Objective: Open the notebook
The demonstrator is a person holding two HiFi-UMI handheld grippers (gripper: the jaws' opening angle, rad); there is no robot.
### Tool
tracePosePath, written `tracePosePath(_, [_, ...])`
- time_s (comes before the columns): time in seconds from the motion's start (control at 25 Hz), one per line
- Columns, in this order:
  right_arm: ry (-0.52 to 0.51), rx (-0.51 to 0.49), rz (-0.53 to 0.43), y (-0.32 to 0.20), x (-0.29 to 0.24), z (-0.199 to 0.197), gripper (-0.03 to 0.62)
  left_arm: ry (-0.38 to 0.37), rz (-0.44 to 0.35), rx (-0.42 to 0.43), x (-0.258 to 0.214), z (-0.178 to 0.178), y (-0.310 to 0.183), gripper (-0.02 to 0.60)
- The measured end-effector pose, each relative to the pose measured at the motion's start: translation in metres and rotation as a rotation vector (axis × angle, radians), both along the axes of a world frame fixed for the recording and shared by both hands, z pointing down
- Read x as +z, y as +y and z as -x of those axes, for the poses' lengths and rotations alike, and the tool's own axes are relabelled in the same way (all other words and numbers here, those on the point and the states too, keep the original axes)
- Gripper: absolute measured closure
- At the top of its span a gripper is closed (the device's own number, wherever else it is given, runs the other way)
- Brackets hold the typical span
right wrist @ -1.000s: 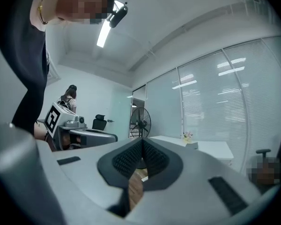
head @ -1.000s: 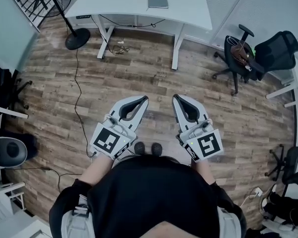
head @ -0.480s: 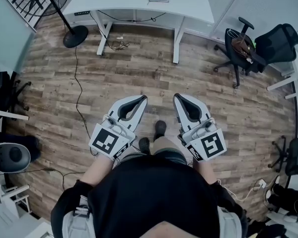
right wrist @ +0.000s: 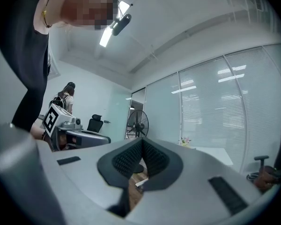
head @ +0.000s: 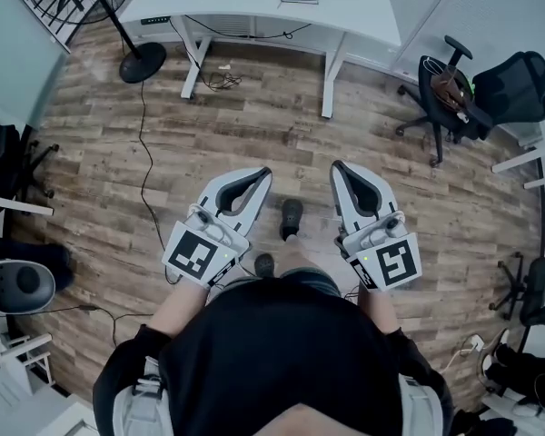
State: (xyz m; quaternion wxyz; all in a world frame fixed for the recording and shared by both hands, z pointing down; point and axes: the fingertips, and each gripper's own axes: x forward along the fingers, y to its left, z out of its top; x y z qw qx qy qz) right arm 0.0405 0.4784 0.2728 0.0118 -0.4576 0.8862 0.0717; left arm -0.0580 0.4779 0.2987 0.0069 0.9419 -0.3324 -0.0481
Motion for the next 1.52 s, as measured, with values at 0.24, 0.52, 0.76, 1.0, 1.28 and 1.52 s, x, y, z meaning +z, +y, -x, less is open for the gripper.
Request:
tracePosePath(0.24, [-0.032, -0.005, 0.014, -0.035, 0.002, -0.008, 0.589, 0.0, 0.008, -0.016, 0.003, -0.003, -0.035, 0.571])
tracePosePath(0.52, [-0.042, -0.024, 0.017, -0.086, 0.002, -0.018, 0.589, -0.013, 0.005, -0.022, 0.003, -0.014, -0.083, 0.571])
tracePosePath(0.76, [-0.052, -0.046, 0.027, -0.137, 0.003, -0.031, 0.589, -0.039, 0.014, -0.038, 0.006, -0.027, -0.131, 0.571])
tracePosePath(1.0, [-0.05, -0.078, 0.021, -0.189, -0.001, -0.045, 0.589, -0.02, -0.005, -0.068, -0.006, -0.042, -0.181, 0.571])
tracePosePath(1.28, [-0.04, -0.108, 0.024, -0.247, 0.0, -0.068, 0.589, -0.007, 0.022, -0.091, -0.002, -0.066, -0.239, 0.571])
tracePosePath(1.52, [-0.047, -0.125, 0.021, -0.281, 0.001, -0.076, 0.589, -0.004, 0.017, -0.106, -0.005, -0.08, -0.272, 0.571])
